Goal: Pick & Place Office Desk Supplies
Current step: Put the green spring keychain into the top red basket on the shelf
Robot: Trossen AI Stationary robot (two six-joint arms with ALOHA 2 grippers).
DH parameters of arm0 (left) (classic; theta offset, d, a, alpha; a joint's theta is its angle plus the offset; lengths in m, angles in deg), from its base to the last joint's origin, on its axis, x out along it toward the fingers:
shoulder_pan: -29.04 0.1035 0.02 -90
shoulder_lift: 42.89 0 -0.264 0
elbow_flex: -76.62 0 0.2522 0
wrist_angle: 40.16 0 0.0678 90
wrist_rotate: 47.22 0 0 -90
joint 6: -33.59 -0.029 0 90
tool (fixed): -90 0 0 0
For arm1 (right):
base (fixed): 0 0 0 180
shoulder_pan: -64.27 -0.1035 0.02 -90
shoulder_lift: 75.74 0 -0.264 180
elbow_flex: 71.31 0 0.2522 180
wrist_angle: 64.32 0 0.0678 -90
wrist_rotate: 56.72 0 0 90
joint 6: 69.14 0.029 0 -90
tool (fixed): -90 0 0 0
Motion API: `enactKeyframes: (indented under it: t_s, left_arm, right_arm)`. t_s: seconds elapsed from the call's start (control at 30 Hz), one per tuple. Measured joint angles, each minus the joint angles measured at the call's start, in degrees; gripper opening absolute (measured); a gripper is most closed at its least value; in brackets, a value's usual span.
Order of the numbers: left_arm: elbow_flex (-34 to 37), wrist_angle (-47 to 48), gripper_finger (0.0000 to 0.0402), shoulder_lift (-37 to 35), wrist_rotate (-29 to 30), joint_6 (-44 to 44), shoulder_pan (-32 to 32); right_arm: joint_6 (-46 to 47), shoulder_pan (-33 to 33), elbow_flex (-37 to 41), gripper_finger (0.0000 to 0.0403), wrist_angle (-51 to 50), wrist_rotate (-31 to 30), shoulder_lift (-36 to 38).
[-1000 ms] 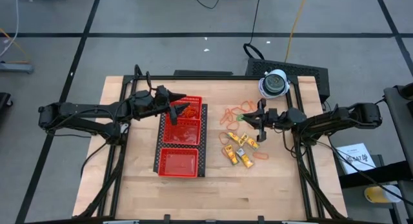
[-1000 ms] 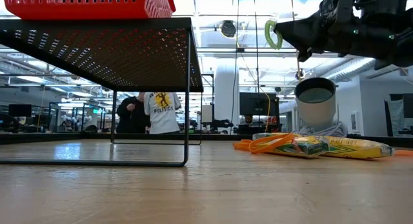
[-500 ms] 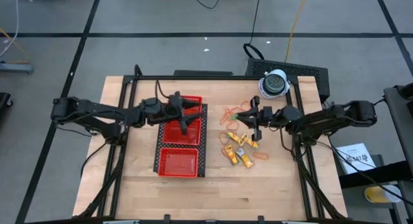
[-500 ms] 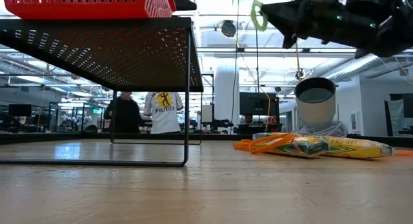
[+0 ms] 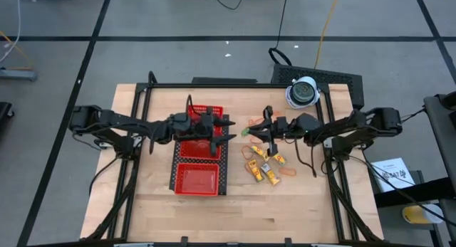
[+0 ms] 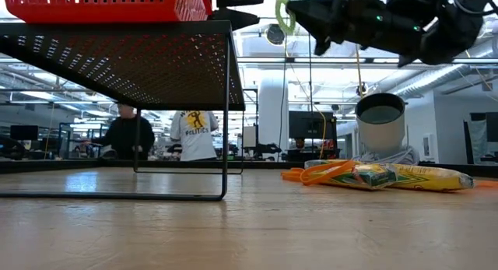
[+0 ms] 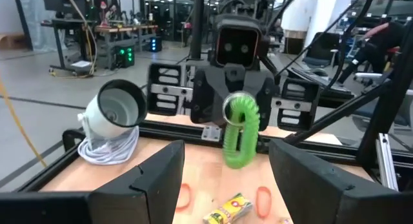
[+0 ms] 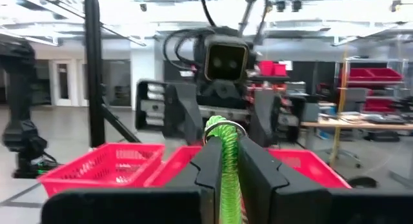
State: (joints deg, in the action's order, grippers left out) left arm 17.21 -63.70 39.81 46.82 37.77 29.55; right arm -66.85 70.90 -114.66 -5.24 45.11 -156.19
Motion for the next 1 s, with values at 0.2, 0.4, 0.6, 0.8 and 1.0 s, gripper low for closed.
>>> enactKeyframes:
  t_s: [0.2,0.4,0.6,0.8,1.0]
  left_arm:
    - [0.00,-1.02,0.0239,1.43,-0.02,0.31,-0.65]
    - [0.00,-1.18,0.0239,1.57,0.02,0.20,-1.02]
    - [0.00,-0.45,0.0239,1.57,0.35,0.14,-1.00]
    - [0.00,-0.33,0.0239,1.57,0.49,-0.63,-0.93]
    - [0.00,-0.75,0.0239,1.57,0.17,-0.49,-1.00]
  right_arm:
    - [0.04,0.00,-3.64,0.0031,-0.14,0.49,-3.50]
    - [0.09,-0.05,-6.88,0.0026,-0.26,3.80,-6.69]
    - [0.06,-0.69,-8.99,0.0031,-0.24,4.91,-7.51]
    - [0.02,-0.76,-9.37,0.0028,-0.29,4.97,-7.47]
    - [-0.08,-0.76,-9.37,0.0030,-1.09,4.99,-7.47]
